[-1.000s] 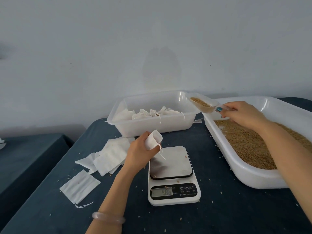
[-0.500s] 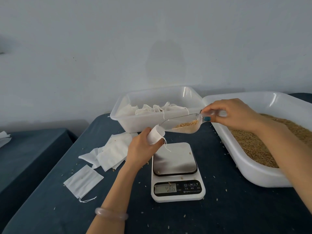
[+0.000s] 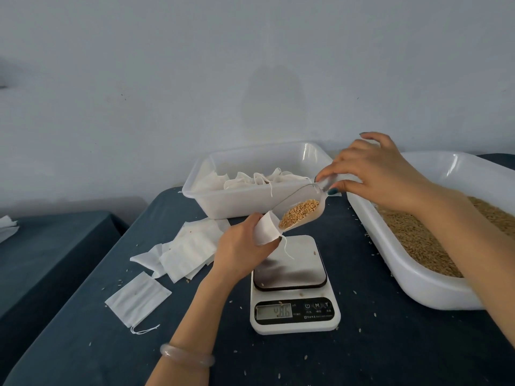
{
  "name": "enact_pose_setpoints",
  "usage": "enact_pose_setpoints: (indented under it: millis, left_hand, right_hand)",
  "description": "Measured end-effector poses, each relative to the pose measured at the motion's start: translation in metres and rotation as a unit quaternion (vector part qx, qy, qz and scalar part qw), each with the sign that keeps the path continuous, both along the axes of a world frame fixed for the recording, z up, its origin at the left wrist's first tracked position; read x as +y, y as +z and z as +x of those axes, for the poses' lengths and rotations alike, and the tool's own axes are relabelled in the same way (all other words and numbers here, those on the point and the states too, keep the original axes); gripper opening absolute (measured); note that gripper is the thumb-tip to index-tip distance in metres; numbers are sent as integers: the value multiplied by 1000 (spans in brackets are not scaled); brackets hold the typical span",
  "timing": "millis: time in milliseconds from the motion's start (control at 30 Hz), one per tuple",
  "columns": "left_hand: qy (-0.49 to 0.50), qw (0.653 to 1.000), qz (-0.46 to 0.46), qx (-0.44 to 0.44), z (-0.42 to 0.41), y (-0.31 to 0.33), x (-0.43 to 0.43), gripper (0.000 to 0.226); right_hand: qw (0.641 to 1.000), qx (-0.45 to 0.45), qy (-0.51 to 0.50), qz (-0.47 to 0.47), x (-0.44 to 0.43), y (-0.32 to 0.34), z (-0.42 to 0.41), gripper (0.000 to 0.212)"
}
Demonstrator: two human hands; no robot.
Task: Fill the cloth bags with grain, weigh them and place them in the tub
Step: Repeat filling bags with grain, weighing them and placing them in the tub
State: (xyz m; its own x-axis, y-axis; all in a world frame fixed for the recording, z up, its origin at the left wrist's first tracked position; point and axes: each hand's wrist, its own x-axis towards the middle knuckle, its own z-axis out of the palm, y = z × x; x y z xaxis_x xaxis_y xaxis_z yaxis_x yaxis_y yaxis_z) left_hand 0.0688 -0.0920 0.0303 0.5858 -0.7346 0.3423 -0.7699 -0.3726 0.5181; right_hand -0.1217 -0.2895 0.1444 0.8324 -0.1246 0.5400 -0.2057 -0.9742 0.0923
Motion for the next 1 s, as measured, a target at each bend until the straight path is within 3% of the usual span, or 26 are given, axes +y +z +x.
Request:
enact_pose_setpoints:
  millis: [133,433,733,867,1000]
  left_hand:
    - [-17,1000,-2,1,-1,1,-2,47]
    - [-45,997,-31,54,-6,5,0,38]
    - [-44,990,-66,115,-8,8,1,45]
    - [-50,987,-75,136,-6,8,1,41]
    - [-68,981,-90,160,-6,7,0,30]
  right_hand:
    - [998,-9,2,-63,9,9,5,28]
    - [990,-37,15,-133,19,26,10,24]
    - [983,-93,5,-159,18,26,5,26]
    - [987,-98,7,-125,15,17,4,31]
    - [996,-85,-2,-17,-1,1,0,26]
